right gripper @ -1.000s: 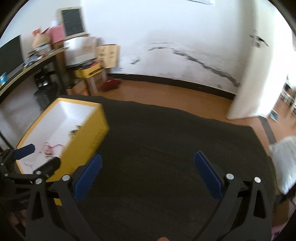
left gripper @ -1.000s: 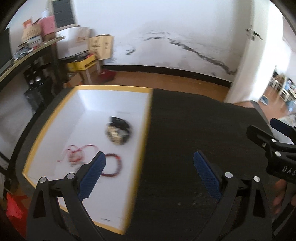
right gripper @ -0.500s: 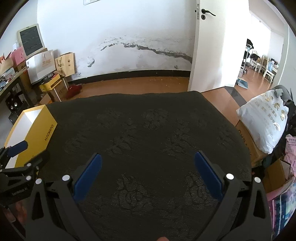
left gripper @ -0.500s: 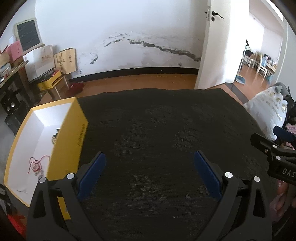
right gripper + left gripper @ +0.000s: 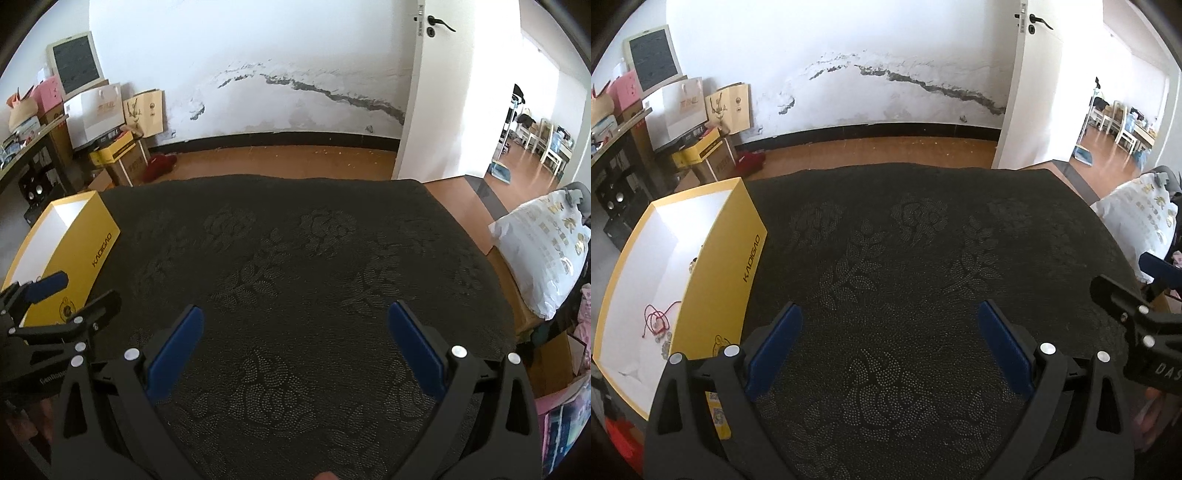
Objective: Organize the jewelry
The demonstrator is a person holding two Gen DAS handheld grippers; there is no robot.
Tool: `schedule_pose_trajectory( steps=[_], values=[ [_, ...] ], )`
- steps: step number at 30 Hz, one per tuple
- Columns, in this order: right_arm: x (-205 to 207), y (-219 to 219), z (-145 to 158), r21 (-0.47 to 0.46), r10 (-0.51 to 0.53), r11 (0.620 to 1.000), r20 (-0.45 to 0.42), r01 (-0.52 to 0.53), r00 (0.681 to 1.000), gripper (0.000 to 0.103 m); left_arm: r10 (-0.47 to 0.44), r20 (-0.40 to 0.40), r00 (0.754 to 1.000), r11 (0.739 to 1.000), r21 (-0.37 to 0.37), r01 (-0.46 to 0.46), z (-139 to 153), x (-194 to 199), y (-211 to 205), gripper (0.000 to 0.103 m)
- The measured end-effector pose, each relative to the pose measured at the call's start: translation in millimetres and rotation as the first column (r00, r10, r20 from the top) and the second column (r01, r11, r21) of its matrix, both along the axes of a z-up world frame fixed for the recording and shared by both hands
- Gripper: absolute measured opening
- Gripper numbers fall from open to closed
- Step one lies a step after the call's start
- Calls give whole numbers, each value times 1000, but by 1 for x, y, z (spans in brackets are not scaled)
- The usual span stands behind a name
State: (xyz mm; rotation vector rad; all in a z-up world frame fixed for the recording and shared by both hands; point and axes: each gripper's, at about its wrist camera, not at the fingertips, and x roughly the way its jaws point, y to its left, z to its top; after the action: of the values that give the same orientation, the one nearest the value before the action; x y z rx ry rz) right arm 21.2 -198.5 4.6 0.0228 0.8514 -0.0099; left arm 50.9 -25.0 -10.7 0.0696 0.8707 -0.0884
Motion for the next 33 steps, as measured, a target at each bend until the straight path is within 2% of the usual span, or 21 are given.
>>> schedule_pose_trajectory(
  steps=[33],
  values=[
    [2,1,-6,4,3,1000,-13,-3,1000,97,9,-1,1000,1000,-3,-9,0,-1,4,94]
  ],
)
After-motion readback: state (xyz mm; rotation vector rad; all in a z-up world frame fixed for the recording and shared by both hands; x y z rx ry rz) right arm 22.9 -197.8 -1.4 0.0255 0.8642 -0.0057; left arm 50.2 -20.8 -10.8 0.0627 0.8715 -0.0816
